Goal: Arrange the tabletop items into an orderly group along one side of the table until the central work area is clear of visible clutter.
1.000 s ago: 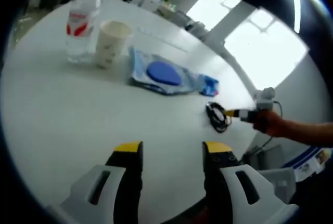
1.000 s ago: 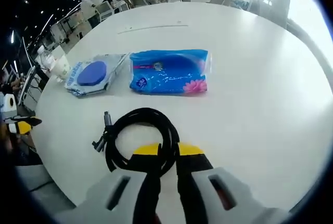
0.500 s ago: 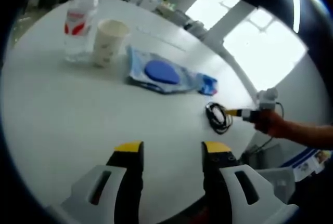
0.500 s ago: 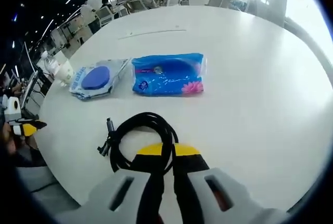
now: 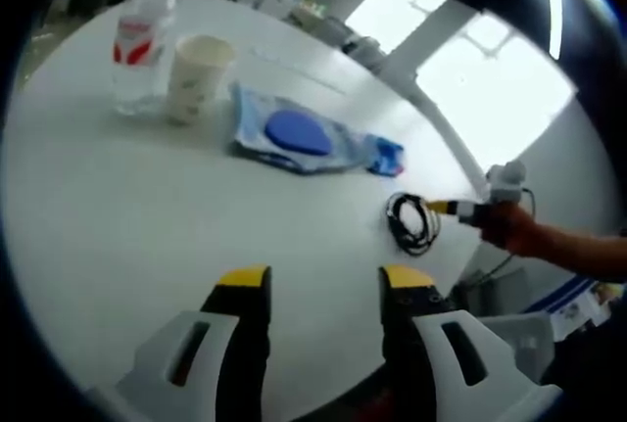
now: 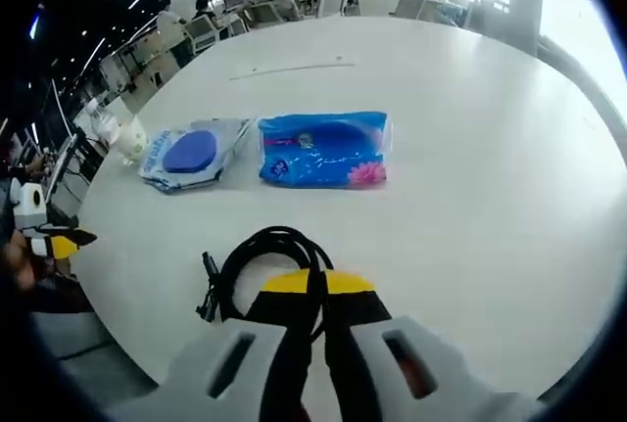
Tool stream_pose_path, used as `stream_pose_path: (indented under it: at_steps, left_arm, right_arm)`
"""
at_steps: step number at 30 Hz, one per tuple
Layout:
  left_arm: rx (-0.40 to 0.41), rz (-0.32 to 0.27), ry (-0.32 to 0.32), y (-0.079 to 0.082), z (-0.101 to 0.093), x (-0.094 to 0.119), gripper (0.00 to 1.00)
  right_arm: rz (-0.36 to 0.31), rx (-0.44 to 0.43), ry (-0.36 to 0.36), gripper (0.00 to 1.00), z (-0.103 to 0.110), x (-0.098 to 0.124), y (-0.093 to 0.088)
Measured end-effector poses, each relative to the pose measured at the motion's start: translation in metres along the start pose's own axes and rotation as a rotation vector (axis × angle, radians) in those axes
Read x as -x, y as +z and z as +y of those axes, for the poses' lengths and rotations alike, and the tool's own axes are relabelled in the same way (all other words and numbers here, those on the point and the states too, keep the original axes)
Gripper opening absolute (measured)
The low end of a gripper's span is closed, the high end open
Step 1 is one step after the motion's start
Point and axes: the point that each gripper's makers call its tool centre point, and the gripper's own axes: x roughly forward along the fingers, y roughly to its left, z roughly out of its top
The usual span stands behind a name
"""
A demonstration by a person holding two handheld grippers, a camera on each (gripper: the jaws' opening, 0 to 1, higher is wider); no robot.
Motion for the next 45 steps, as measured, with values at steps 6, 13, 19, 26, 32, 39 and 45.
stream_pose_path:
  at_steps: [6, 13, 19, 26, 32, 39, 45]
  left_arm:
    - [0.0, 0.0, -0.002, 0.0, 0.0, 0.0, 0.41]
    - [-0.008, -0.001, -0.007, 0.0, -0.003, 0.0, 0.41]
    - [-0.007, -0.013, -0.007, 0.003, -0.004, 0.002, 0.41]
    - [-0.003, -0.024, -0.007, 0.005, -0.004, 0.004, 0.41]
    - [0.0, -0.03, -0.007, 0.005, -0.005, 0.006, 0.41]
    - [-0.002, -0.031, -0.01, 0.005, -0.006, 0.006, 0.41]
    - [-0.001, -0.03, -0.009, 0.006, -0.004, 0.006, 0.41]
  right_arm:
    - [-0.003, 0.014, 0.006, 0.01, 0.007, 0.002, 0.003]
    - [-0.008, 0.031, 0.011, 0.02, 0.013, 0.003, 0.007]
    - [-0.005, 0.048, 0.006, 0.02, 0.016, 0.005, 0.007]
    - [-0.004, 0.06, 0.007, 0.02, 0.023, 0.007, 0.009]
    - [-0.001, 0.084, 0.01, 0.02, 0.028, 0.006, 0.011]
    - [-0.002, 0.114, 0.014, 0.02, 0.034, 0.004, 0.016]
    - [0.001, 0.132, 0.016, 0.02, 0.036, 0.003, 0.018]
